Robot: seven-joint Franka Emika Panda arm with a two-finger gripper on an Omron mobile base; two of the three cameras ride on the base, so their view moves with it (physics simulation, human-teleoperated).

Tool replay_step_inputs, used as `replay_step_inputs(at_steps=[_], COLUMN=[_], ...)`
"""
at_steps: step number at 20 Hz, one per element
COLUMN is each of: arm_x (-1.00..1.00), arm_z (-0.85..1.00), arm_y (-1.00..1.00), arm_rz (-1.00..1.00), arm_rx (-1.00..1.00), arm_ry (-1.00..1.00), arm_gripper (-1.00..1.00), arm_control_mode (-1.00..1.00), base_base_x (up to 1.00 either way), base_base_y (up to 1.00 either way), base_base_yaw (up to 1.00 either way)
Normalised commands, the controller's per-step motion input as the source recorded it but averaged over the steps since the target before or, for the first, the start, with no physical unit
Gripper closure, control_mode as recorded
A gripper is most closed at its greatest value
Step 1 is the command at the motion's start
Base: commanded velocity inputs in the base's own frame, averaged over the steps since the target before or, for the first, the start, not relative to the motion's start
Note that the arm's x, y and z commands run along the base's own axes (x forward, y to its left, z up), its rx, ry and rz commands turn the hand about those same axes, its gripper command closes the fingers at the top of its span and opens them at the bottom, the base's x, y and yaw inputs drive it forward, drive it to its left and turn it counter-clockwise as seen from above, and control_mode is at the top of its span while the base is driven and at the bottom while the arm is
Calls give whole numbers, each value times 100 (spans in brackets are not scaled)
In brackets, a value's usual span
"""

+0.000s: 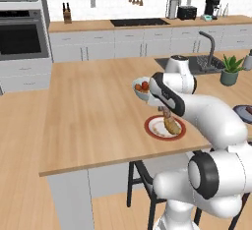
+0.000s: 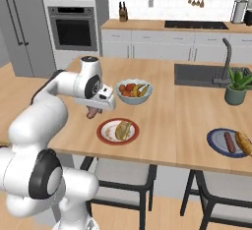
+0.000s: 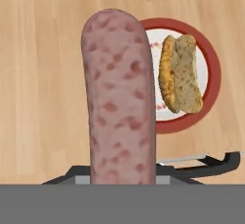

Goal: Place one bun and one sausage from the bowl on each plate.

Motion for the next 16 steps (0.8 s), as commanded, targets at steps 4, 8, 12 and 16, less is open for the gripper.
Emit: replay_step_inputs(at_steps=[4, 8, 12, 16], arm_x=[56, 57, 25, 6], arm_z=[-67, -53, -64, -41], arm_y=[-2, -20, -17, 0], arm_rz=[0, 0, 0, 0], arm_rx=[0, 0, 0, 0], arm_ry=[0, 0, 0, 2], arm_gripper=[100, 100, 100, 100], arm_control_mode=[-100, -100, -100, -100], base_base_x=[0, 0, 0, 0], base_base_y=[0, 0, 0, 0], base_base_yaw=[0, 0, 0, 0])
